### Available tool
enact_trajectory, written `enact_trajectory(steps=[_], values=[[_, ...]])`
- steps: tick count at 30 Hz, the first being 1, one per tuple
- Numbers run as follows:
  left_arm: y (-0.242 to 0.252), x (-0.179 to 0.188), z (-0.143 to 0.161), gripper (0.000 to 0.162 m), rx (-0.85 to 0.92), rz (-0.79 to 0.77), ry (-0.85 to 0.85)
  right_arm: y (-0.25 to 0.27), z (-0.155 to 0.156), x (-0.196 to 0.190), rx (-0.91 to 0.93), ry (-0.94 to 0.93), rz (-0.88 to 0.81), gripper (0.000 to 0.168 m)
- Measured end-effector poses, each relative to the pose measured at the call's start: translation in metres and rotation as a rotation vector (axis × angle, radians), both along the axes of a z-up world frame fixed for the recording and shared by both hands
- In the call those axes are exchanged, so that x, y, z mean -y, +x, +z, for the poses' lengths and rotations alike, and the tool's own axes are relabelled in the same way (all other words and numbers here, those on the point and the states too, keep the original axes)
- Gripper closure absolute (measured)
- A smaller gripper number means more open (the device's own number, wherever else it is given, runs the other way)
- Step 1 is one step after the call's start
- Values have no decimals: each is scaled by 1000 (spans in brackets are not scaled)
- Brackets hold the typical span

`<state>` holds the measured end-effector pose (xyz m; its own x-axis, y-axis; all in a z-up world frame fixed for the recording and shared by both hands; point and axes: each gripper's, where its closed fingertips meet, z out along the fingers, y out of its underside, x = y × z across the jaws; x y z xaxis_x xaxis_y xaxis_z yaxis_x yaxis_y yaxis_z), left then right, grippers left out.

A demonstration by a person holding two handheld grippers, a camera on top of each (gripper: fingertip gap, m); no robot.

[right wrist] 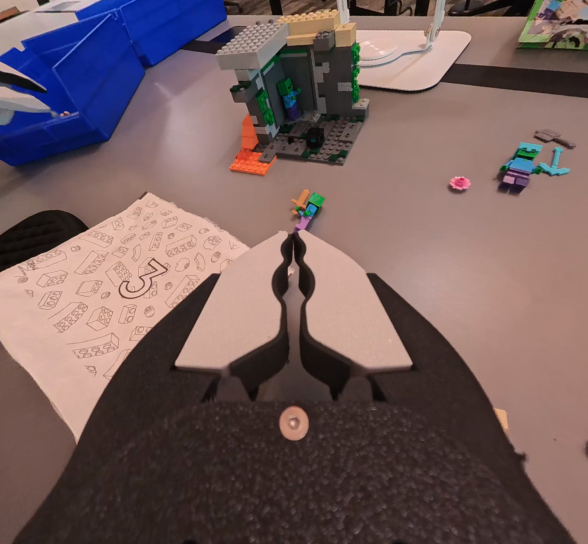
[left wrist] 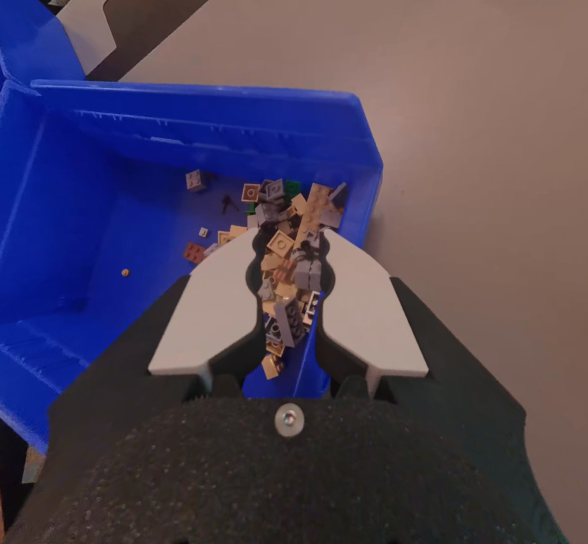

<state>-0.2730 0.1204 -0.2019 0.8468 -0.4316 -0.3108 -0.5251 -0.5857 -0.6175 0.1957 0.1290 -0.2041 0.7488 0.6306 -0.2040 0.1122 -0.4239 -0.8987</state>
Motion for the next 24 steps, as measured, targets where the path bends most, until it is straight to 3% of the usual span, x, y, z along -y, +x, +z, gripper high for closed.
enact_trajectory(steps=[5,10,15,18,24], values=[[4,0,-3,123,10,0,25,-3,-3,0,8,-8,11,168],[21,2,6,132,71,-33,87,-2,-3,0,7,-5,8,168],[81,-2,42,162,330,-122,334,4,0,-2,4,-1,-9,168],[121,-10,58,162,473,-165,449,17,4,-5,22,26,-53,168],[199,-33,72,162,581,-259,524,68,9,-8,94,72,-206,168]])
